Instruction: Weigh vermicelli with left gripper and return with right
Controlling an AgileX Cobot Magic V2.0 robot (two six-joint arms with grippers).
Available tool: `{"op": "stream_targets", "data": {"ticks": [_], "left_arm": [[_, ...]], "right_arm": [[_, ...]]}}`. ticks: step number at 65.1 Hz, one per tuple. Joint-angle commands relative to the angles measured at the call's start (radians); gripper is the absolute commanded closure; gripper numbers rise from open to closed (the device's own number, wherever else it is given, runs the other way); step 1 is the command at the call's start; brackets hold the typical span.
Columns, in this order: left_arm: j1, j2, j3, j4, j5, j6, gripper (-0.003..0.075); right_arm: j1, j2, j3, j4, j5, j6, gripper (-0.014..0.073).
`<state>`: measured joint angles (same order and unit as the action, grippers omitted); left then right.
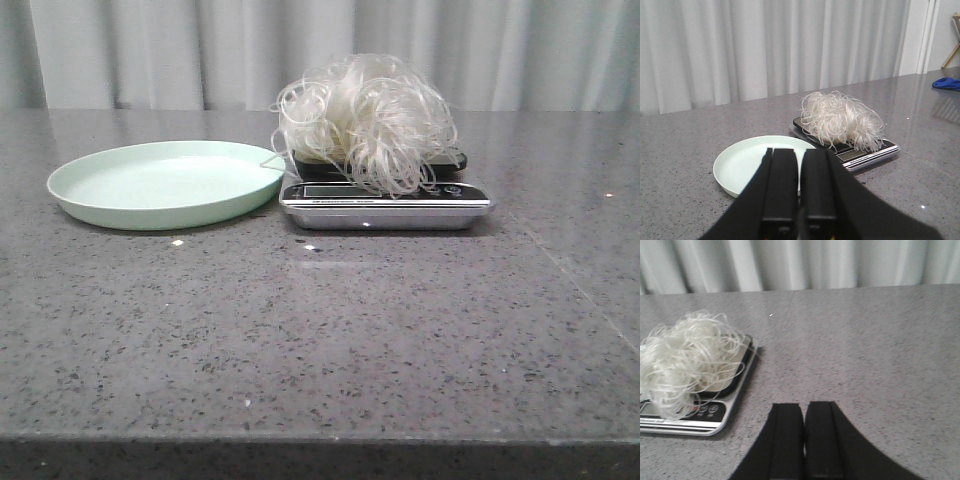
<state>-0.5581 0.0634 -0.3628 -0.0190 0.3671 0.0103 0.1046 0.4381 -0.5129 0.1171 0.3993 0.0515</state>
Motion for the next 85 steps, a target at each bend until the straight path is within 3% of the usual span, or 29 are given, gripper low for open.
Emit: {"op": "stream_targets", "data": {"ticks": [1, 6, 18, 25, 45, 61, 80, 85], "left_arm": [[-0.008, 0.01, -0.025, -0.002, -0.081, -0.01, 0.0594], [-0.008, 0.01, -0.025, -0.002, -0.081, -0.01, 0.0594], [-0.008, 0.01, -0.025, -0.002, -0.081, -0.01, 0.0594], [-0.008, 0.01, -0.025, -0.002, -0.081, -0.01, 0.0594], [-0.008, 0.01, -0.025, -0.002, -0.079, -0.01, 0.0594], [-0.008, 0.01, -0.025, -0.017, -0.079, -0.01, 0.0594], [-0.008, 0.01, -0.025, -0.017, -0.079, -0.01, 0.0594], [-0.008, 0.01, -0.025, -0.017, -0.079, -0.01, 0.0594]], "right_arm": [[0.035, 0.068, -0.078, 0.01, -0.073, -0.007, 0.0421], [0.065, 0.141, -0.15, 0.009, -0.017, -0.019, 0.0385], [0.148, 0.361, -0.396, 0.009, 0.109, -0.019, 0.0074], [0.213, 0.509, -0.561, 0.009, 0.183, -0.019, -0.0013], [0.396, 0.915, -0.965, 0.011, 0.371, -0.018, -0.0015], [0.398, 1.191, -1.207, -0.018, 0.597, -0.007, -0.0015], [0.398, 1.417, -1.365, -0.037, 0.802, 0.005, -0.0014], [0.398, 1.466, -1.396, -0.037, 0.864, 0.023, 0.0028]]}}
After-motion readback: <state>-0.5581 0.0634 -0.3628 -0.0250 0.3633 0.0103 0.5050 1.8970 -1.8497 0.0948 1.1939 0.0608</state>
